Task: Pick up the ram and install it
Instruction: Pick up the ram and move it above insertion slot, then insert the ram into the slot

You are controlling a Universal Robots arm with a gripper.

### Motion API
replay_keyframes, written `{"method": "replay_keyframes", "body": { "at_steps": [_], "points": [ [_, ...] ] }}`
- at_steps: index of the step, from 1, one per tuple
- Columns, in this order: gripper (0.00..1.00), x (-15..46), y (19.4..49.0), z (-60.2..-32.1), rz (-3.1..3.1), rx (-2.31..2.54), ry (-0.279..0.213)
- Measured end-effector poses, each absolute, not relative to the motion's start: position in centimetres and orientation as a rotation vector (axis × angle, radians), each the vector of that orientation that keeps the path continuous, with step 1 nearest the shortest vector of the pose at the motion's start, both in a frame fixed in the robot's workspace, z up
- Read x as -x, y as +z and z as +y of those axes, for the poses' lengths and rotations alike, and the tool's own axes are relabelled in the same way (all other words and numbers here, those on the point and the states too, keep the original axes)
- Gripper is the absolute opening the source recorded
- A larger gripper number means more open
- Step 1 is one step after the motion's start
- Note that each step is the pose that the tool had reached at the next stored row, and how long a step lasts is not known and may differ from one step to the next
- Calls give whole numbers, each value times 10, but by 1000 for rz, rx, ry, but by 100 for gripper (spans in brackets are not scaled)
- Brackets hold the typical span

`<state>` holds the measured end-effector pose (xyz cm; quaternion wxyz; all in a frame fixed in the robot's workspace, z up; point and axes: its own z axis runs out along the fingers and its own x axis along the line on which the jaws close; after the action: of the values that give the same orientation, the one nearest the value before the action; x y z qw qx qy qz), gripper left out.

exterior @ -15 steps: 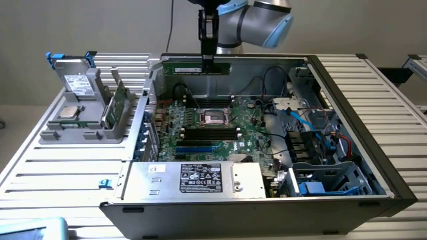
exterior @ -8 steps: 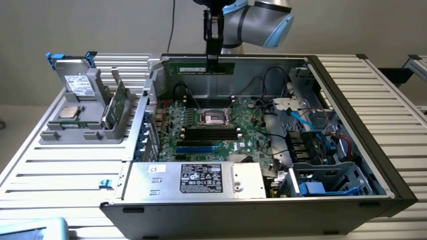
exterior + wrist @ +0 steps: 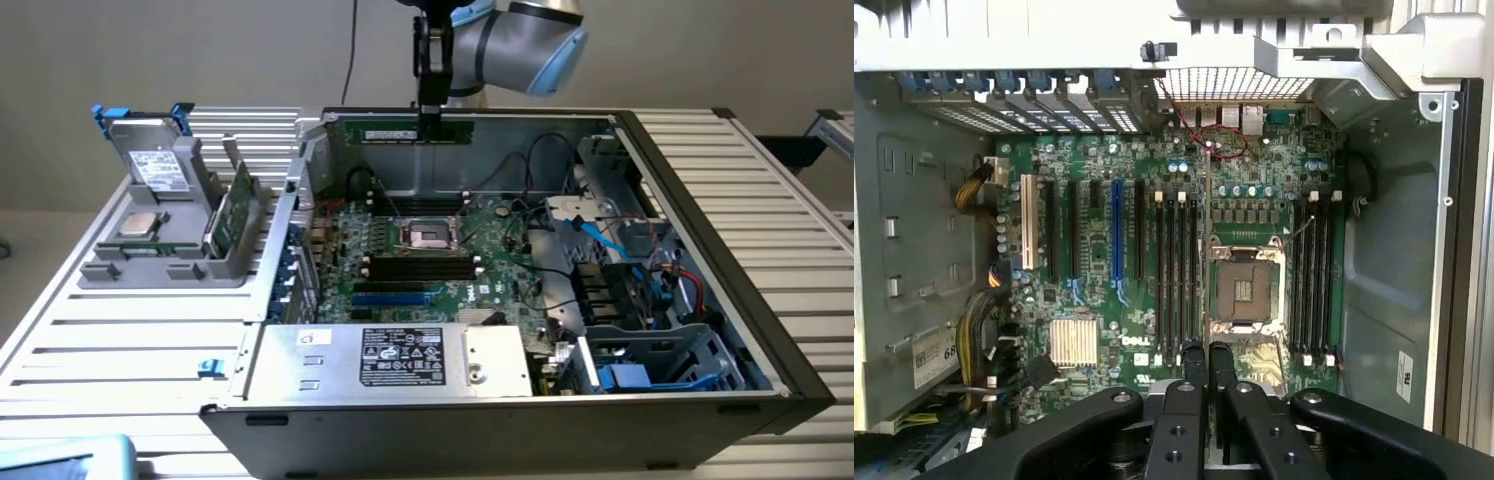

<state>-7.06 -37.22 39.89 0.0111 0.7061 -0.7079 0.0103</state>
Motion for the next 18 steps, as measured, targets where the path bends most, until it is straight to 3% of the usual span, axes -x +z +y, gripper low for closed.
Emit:
{"method": "replay_keyframes", "body": {
  "at_steps": [18],
  "points": [
    [13,71,389,-372,-2209,-2203,32]
  ]
}}
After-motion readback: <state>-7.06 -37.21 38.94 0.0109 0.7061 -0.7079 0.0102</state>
